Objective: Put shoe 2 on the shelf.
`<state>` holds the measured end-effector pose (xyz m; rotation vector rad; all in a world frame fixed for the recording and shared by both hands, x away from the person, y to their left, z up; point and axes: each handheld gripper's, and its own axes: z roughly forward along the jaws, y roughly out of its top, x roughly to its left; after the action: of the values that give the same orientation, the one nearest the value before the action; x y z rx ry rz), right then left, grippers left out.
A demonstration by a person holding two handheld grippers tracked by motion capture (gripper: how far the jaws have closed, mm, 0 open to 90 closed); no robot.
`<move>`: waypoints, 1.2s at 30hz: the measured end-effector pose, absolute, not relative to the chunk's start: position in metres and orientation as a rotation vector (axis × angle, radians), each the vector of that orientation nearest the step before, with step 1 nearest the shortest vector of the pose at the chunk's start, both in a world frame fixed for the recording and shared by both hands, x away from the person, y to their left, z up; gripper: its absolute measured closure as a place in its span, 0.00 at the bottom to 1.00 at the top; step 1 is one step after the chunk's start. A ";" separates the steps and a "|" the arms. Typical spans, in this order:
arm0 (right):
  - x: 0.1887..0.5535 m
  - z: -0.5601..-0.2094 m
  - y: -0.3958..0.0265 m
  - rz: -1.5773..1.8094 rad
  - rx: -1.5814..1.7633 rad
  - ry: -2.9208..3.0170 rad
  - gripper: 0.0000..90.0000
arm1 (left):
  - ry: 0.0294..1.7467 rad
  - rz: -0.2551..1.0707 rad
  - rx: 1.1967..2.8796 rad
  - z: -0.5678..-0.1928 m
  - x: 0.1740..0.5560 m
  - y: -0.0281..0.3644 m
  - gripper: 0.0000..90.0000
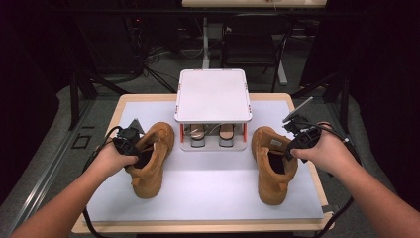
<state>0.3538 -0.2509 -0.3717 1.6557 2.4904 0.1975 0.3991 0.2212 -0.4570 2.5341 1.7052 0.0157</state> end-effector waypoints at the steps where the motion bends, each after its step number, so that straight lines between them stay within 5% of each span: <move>1: 0.354 -0.372 -0.252 0.187 1.657 2.486 0.68 | 1.705 0.015 2.535 -0.457 0.399 0.221 0.76; 36: 0.367 -0.432 -0.263 0.197 1.749 2.473 0.72 | 1.697 0.021 2.542 -0.457 0.399 0.221 0.77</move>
<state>0.3674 -0.2626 -0.4316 1.7490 2.4729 0.1966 0.3989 0.2208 -0.4572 2.5423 1.6966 0.0209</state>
